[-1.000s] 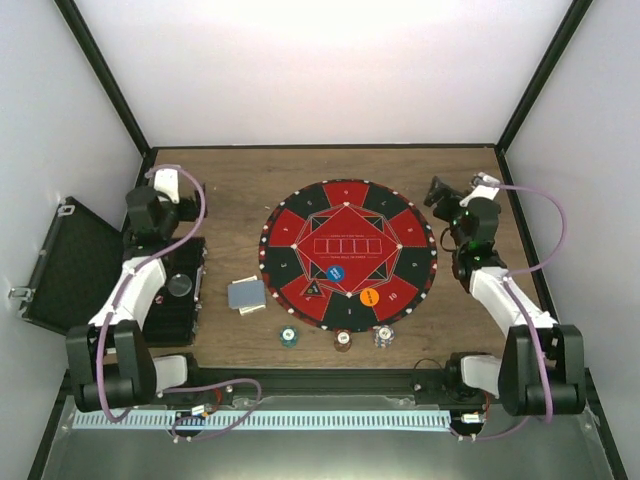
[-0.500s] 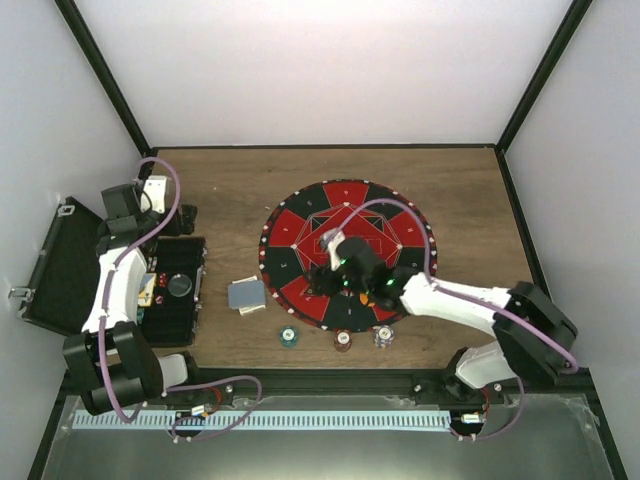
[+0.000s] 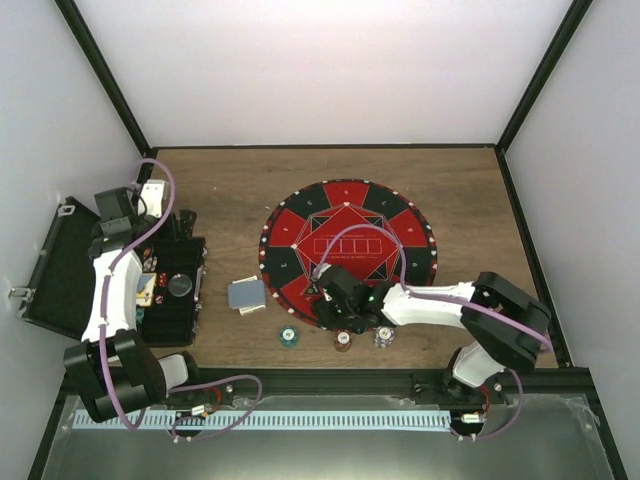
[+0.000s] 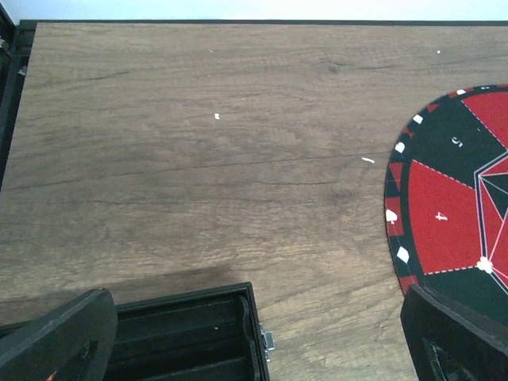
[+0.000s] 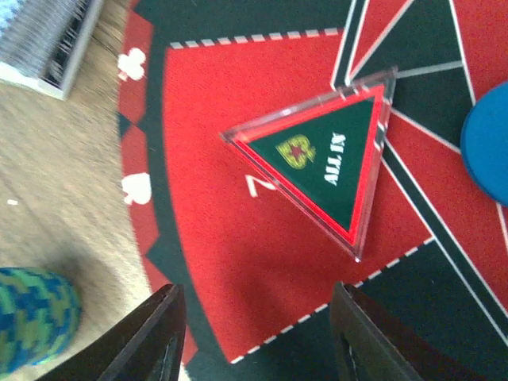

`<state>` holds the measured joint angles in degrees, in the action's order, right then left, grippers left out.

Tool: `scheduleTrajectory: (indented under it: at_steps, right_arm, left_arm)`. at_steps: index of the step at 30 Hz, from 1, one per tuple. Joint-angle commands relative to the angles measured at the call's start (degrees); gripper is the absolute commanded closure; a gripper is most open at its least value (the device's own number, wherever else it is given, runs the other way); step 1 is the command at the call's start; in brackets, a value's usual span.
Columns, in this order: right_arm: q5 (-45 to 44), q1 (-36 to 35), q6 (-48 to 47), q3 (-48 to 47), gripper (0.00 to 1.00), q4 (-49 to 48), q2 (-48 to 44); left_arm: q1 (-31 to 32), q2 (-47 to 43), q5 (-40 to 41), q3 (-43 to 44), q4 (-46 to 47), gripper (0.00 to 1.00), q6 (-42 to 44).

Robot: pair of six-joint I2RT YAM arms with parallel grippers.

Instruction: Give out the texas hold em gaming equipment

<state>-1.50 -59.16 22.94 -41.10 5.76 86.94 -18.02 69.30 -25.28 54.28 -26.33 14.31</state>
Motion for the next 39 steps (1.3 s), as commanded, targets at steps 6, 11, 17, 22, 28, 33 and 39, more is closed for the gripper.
scheduleTrajectory:
  at_steps: [6,11,17,22,28,33,39]
  right_arm:
    - [-3.00,1.57,-1.27,-3.14,0.51,1.10,6.34]
    - [-2.38,3.73,-2.55,-4.56,0.51,1.25,7.64]
    - [-1.06,5.15,-5.46,-6.26,0.54,1.00,10.25]
    - [0.63,5.09,-7.53,-9.03,0.57,1.58,13.22]
    - [0.90,5.02,-9.01,-12.16,0.60,1.17,17.14]
    - [0.98,5.02,-9.00,-16.58,0.61,1.18,21.74]
    - [0.44,5.09,-7.97,-22.92,0.64,1.61,27.61]
  left_arm:
    - [-0.26,-0.95,-2.42,0.47,-2.46,0.00,1.46]
    - [-0.26,-1.09,-3.20,0.47,-2.85,0.00,1.87]
    - [-0.26,-1.18,-2.79,0.63,-2.73,0.00,2.06]
    - [-0.28,-1.14,-2.67,0.99,-2.69,0.00,2.09]
    - [-0.26,-0.86,-2.76,1.38,-2.58,0.00,1.66]
    - [-0.26,-0.57,-2.63,1.52,-2.55,0.00,1.47]
    - [-0.30,-0.58,-2.76,1.76,-2.56,0.00,1.15]
